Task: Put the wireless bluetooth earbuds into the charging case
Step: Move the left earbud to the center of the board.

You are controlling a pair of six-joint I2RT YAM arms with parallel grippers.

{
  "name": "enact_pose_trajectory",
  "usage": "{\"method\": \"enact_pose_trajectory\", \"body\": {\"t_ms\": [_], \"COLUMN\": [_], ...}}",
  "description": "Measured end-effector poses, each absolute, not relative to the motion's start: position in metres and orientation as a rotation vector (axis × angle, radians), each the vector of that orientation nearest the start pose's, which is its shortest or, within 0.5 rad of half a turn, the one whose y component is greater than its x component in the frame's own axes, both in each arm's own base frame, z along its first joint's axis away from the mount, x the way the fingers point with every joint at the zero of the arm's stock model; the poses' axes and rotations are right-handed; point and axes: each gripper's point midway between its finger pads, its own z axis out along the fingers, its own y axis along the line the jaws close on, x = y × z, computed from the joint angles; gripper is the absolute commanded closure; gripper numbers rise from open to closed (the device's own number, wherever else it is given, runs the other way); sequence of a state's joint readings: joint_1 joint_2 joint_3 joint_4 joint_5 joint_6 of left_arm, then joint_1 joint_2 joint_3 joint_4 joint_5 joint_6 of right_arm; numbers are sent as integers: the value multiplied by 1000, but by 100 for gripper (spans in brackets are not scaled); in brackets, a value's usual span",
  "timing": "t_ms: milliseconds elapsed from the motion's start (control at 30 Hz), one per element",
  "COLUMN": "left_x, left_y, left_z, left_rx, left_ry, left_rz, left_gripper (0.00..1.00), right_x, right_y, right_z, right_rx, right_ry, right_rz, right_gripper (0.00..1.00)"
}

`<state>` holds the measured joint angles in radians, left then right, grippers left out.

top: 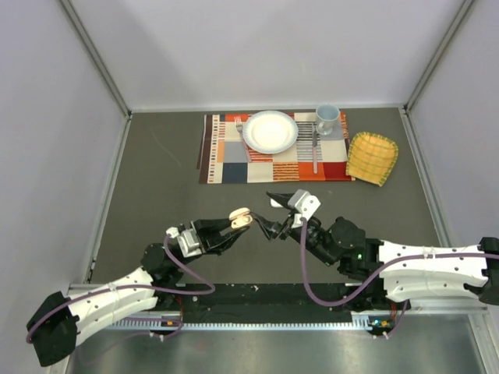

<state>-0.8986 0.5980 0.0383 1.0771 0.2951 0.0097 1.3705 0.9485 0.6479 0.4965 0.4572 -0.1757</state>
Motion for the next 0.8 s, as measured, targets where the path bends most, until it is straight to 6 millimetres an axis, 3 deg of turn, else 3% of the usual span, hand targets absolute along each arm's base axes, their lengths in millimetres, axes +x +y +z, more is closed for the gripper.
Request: {"method": "enact_pose_trajectory", "body": {"t_ms": [133, 267, 400, 500, 600, 667, 800], "left_x": [132, 141, 154, 167, 179, 188, 215], "left_y": [-244, -239, -231, -223, -214, -206, -178], "left_z": [267, 267, 262, 259, 254, 250, 241], "left_rx": [717, 668, 599, 545, 514, 497, 435], "left_ry": [864, 896, 961, 1003, 1035, 1063, 1134], "left_rz": [-945, -925, -878, -812, -747, -705, -626], "left_gripper": [100, 100, 100, 100, 100, 100, 100], "right_x": [157, 176, 211, 246, 261, 262, 260], "right_y": [314, 294, 264, 230, 209, 211, 236], "right_z": [326, 326, 306, 291, 271, 258, 219], "right_rx": [-602, -444, -232, -15, 125, 158, 133], "right_ry": [1242, 1296, 1480, 1603, 1685, 1736, 1882], "right_rz": [674, 616, 562, 550, 566, 595, 646], "right_gripper": [29, 25, 25, 25, 25, 24, 24]}}
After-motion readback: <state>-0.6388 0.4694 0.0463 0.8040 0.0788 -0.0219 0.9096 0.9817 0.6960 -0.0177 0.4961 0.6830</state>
